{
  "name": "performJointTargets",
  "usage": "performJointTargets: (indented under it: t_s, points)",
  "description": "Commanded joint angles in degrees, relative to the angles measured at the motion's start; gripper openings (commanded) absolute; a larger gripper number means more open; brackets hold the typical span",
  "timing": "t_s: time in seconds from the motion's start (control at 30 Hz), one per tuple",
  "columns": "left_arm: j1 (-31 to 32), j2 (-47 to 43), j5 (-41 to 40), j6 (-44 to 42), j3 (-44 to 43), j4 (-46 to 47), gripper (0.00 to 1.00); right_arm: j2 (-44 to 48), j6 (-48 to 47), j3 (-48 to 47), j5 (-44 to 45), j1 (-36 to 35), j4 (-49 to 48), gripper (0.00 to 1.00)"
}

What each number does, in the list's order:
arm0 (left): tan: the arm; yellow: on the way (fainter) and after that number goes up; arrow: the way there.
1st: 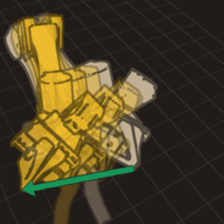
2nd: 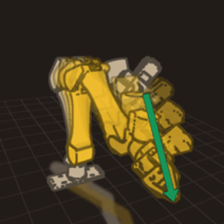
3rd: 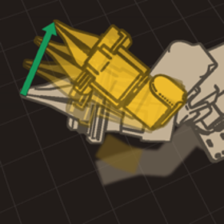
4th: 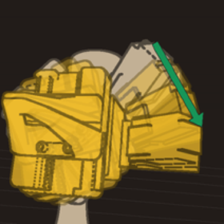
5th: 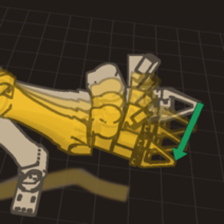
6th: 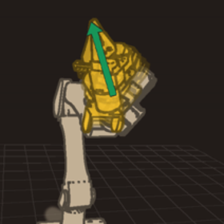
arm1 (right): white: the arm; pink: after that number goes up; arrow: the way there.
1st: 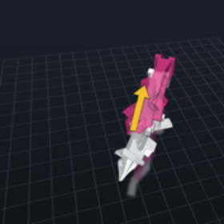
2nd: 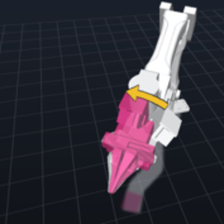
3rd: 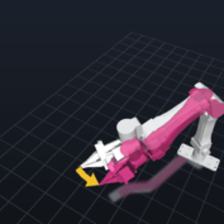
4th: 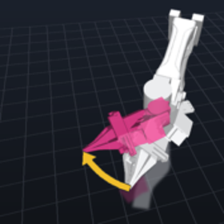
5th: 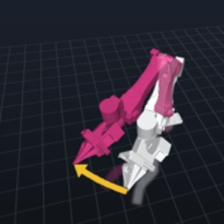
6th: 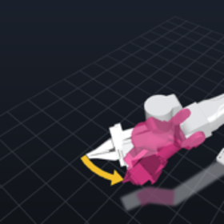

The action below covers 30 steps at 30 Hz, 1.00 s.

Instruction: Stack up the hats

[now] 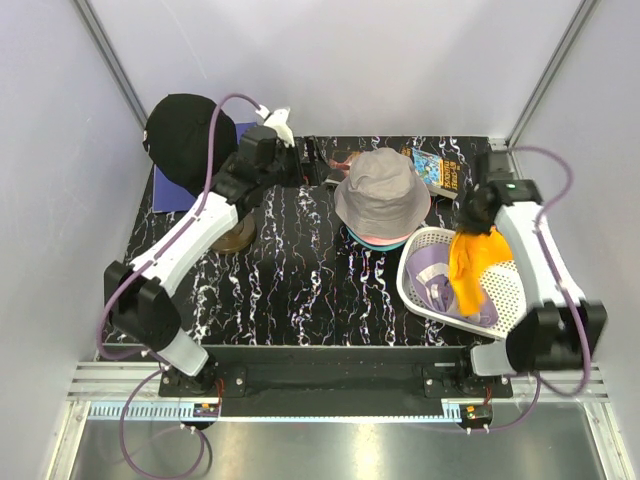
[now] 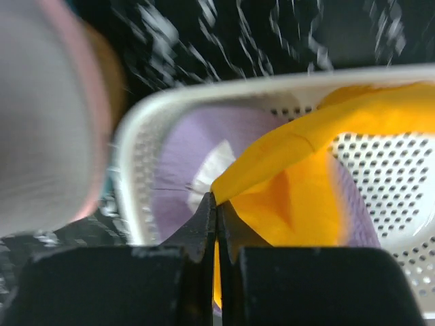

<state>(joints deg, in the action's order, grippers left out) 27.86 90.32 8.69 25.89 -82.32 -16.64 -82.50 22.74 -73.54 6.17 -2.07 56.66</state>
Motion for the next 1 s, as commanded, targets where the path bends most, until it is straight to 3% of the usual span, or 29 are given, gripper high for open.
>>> performJointTargets:
  t_s: [0.0,0.1,0.17,0.27,0.37,0.67,0.97]
  points:
    - [0.6,-3.2,-7.2,-4.3,-5.8,0.5,0.99,11.9,-2.6,-13.7,1.6,0.1,-3.4,0.00]
    - [0.5,-3.7,-5.4,-2.5,-7.0,1.3,0.99,15.0,-3.7,-18.4,-2.4,0.2,-12.0,0.00]
    - [0.5,-3.8,-2.5,-2.0,-7.8,2.6,0.99,16.1,-4.5,-20.1,-9.7,0.1,-17.8,0.00]
    - [0.4,-4.3,2.8,-1.5,-7.9,5.1,0.99,15.5,-1.9,-20.7,-21.3,0.0,-33.8,0.00]
    - [0.3,-5.1,7.3,1.1,-6.5,8.7,0.99,12.7,3.0,-22.8,-28.0,0.0,-40.7,0.00]
    - [-1.6,-6.7,15.8,17.0,2.9,26.7,0.99,9.2,8.0,-24.2,-39.7,-1.5,-44.6,0.00]
    - [-1.8,-6.8,11.6,11.3,0.1,19.5,0.99,5.6,12.0,-26.4,-44.2,-8.7,-47.6,0.00]
